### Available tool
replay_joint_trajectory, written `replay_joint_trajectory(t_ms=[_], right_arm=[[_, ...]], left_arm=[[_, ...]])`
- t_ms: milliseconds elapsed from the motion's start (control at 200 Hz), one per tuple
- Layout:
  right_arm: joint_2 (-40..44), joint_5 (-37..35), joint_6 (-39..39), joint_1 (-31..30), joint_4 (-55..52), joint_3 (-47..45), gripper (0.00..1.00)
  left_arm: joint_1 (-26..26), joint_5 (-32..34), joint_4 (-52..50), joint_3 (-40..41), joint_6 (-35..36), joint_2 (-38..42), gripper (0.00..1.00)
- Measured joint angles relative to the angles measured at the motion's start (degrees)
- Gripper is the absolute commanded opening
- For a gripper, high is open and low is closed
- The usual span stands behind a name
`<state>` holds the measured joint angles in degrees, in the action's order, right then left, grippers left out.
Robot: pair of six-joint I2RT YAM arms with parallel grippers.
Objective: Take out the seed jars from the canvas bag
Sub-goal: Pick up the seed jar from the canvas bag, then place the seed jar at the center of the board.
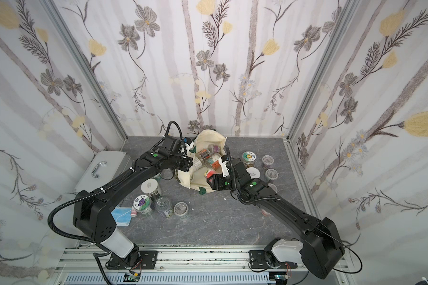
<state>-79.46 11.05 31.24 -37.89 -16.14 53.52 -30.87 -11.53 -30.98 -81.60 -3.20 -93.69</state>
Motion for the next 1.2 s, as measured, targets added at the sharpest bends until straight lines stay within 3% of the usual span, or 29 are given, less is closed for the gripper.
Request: replay_joint_trajectory(t_ms=[215,365,739,1199], right_arm=[[8.8,-0.2,3.1,3.7,-11.5,-3.2,0.62],[10.4,-0.3,4.1,7.9,-19.9,-3.5,0.61],[6.0,0.0,5.2,18.2,-28.9,-6.8,0.58],[-3.8,-0.7,3.3,25.3,-32.1,-5.9,0.60]], left_arm=[[-0.2,-2.4,2.5,3.2,-0.2,0.1,0.08],[-0.1,-2.4,2.8,2.4,-0.9,0.0,0.08],[-0.1,-2.9,1.5,1.5,-1.3,-0.1,0.08],[-0.1,-3.9,0.7,1.2,-1.6,0.0,0.09]])
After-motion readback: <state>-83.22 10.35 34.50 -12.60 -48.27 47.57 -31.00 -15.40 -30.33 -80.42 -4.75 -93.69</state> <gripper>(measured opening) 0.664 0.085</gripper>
